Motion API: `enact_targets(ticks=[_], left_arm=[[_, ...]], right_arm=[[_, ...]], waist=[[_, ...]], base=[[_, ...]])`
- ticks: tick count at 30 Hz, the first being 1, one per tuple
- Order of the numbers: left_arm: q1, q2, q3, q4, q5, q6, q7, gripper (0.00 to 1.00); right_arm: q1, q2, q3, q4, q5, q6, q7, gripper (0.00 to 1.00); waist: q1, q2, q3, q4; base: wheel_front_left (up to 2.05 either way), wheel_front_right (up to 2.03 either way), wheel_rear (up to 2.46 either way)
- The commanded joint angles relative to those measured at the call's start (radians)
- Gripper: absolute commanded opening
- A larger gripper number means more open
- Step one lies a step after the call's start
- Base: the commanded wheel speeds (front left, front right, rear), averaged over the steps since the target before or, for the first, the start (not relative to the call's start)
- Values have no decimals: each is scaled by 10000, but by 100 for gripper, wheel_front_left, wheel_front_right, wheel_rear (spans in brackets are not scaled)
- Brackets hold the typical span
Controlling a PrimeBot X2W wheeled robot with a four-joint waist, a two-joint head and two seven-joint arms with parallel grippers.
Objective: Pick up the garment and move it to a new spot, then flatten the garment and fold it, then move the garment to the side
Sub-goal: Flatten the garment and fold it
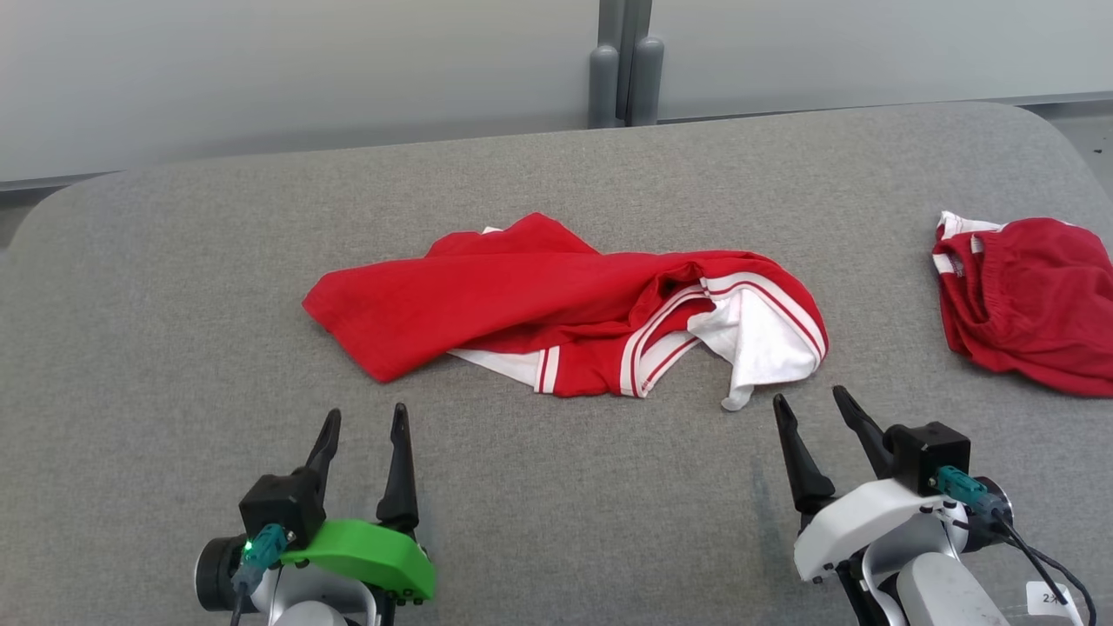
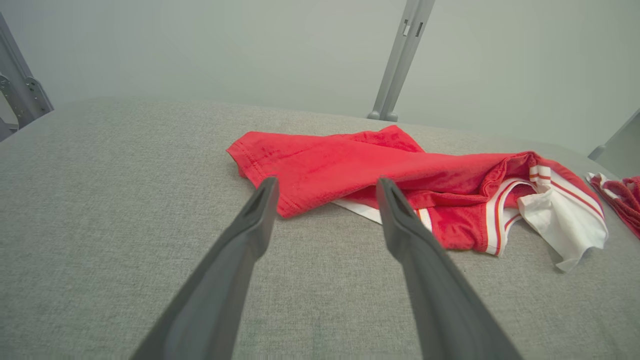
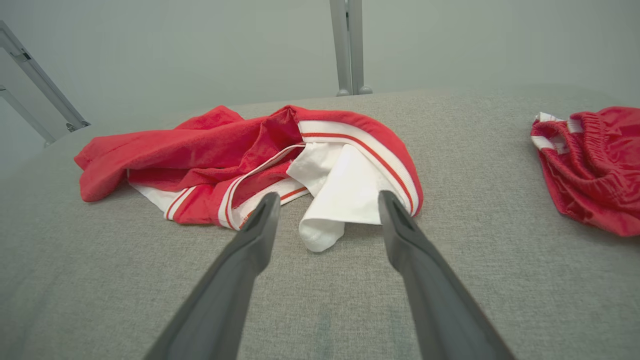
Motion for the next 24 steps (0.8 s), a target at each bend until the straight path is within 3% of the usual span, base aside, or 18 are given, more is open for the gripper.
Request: enact_targets(ticks=[1, 8, 18, 24], left_arm=[[129, -52, 90, 73, 121, -108, -25, 100], [-791, -142, -73, 1602, 477, -558, -25, 100], [-3264, -310, -145, 4788, 828, -1040, -25, 100], [-4127, -415, -115, 5533, 1248, -965, -26, 100]], right_arm=[[35, -39, 17, 42, 49, -11, -46, 100], [-271, -40, 15, -145, -213, -9, -41, 100], [-586, -37, -128, -920, -603, -9, 149, 100], [-658, -34, -230, -1204, -698, -11, 162, 100]], waist=[[0, 1, 15, 34], [0, 1, 379, -130], [0, 1, 1598, -920], [0, 1, 2082, -1078]], base=[[0, 0, 0], [0, 0, 0], [0, 0, 0], [0, 0, 0]])
